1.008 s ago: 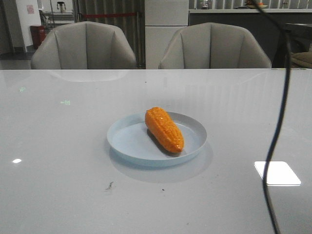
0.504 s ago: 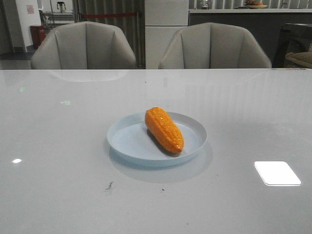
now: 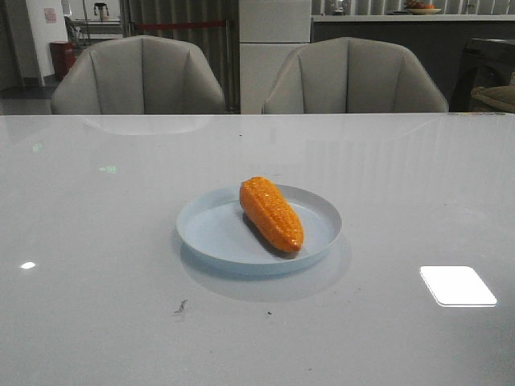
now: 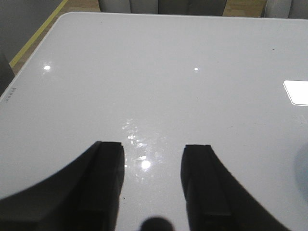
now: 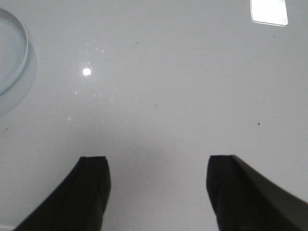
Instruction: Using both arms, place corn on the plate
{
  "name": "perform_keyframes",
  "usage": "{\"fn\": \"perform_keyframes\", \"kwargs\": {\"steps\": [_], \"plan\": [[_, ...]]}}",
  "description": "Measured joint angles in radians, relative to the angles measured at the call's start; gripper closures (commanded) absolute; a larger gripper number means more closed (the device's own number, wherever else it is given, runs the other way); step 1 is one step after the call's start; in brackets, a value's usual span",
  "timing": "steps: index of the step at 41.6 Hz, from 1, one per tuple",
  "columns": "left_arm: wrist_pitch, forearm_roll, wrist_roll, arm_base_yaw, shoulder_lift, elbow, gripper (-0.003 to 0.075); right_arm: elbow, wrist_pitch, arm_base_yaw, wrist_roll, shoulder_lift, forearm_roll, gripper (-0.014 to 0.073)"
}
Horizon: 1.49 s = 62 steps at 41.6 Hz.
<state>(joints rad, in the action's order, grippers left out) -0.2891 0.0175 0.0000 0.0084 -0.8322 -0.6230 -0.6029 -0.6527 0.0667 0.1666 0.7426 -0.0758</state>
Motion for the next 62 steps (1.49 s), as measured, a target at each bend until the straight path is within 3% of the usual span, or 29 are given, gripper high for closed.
{"fn": "perform_keyframes", "kwargs": {"steps": [9,51,57,62], "plan": [[0.0,0.0,0.0,0.0,0.0,0.0,0.0358,0.036,0.034,0.0,0.0,-0.094,0.0,0.0058],[-0.002,0.0,0.0,0.0,0.019,0.002,0.0363,0.037,0.046,0.0,0.0,-0.1,0.0,0.0058],[0.046,0.0,0.0,0.0,0.146,0.061,0.05,0.037,0.046,0.0,0.0,-0.1,0.0,0.0058],[0.19,0.0,0.0,0.0,0.304,0.204,0.063,0.037,0.046,0.0,0.0,-0.1,0.0,0.0058]]}}
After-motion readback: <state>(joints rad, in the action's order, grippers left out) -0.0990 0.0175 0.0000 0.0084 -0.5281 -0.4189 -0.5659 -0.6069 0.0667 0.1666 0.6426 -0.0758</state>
